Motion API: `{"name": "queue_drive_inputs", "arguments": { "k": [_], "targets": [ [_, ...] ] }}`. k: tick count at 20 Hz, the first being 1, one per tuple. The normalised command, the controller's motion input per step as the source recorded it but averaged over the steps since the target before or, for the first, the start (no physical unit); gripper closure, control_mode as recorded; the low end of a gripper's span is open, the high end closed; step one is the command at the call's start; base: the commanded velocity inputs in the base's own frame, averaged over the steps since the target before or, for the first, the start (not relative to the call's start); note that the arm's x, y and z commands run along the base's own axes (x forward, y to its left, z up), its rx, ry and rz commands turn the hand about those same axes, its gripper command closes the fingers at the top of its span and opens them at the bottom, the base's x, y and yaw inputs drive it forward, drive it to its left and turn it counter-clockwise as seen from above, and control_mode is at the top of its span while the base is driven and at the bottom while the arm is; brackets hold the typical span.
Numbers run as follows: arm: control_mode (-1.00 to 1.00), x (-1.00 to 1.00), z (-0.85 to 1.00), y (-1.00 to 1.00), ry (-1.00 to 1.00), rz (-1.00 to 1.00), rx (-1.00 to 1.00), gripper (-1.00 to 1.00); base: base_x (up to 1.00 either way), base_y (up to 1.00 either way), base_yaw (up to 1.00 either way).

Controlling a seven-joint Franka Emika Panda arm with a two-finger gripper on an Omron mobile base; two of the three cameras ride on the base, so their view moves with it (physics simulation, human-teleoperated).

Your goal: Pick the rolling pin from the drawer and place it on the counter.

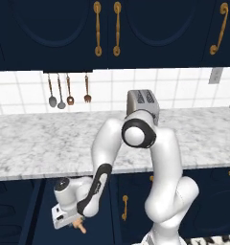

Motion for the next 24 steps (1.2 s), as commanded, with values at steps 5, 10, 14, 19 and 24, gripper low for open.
{"name": "queue_drive_inputs", "arguments": {
  "k": [5, 10, 14, 19, 24],
  "targets": [
    [-1.00, -0.22, 0.02, -0.06, -0.02, 0.00, -0.05, 1.00, 0.00, 0.00, 0.00],
    [-1.00, -0.42, 1.00, 0.00, -0.14, 0.00, 0.00, 1.00, 0.00, 0.00, 0.00],
    [-1.00, 0.05, 1.00, -0.09, -0.18, -0.07, 0.07, 1.00, 0.00, 0.00, 0.00],
    [-1.00, 0.21, 1.00, -0.02, -0.18, -0.15, 0.11, 1.00, 0.00, 0.00, 0.00],
    [-1.00, 0.90, 0.99, 0.23, -0.16, -0.20, 0.04, 1.00, 0.00, 0.00, 0.00]
  ]
}}
